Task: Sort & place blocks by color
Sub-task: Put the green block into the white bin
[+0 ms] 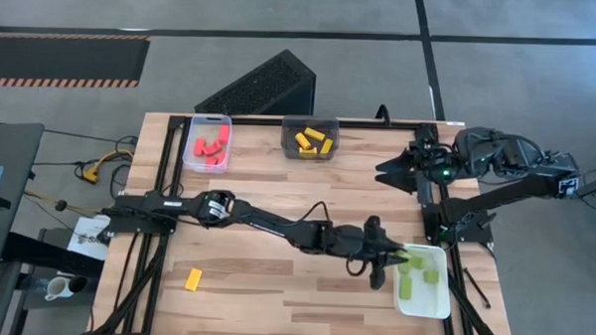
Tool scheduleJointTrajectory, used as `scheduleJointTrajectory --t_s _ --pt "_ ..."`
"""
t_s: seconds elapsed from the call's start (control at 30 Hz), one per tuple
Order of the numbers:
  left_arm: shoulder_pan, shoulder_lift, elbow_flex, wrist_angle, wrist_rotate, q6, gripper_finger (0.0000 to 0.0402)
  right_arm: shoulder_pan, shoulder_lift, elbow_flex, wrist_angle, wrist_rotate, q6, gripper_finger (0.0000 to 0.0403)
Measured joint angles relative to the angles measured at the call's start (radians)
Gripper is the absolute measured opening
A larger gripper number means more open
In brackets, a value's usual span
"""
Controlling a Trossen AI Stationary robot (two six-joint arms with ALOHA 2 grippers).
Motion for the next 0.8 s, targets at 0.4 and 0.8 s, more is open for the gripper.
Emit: scheduleJointTrajectory --t_s 0.4,0.8 --pt "0.021 0.254 0.137 0.316 0.026 -0.125 0.0038 0.0 0.05 0.0 0.03 0.006 0.0 0.0249" --pt "0.022 0.363 0.148 0.309 0.0 -0.227 0.004 0.0 0.086 0.0 0.053 0.003 0.002 0.0249"
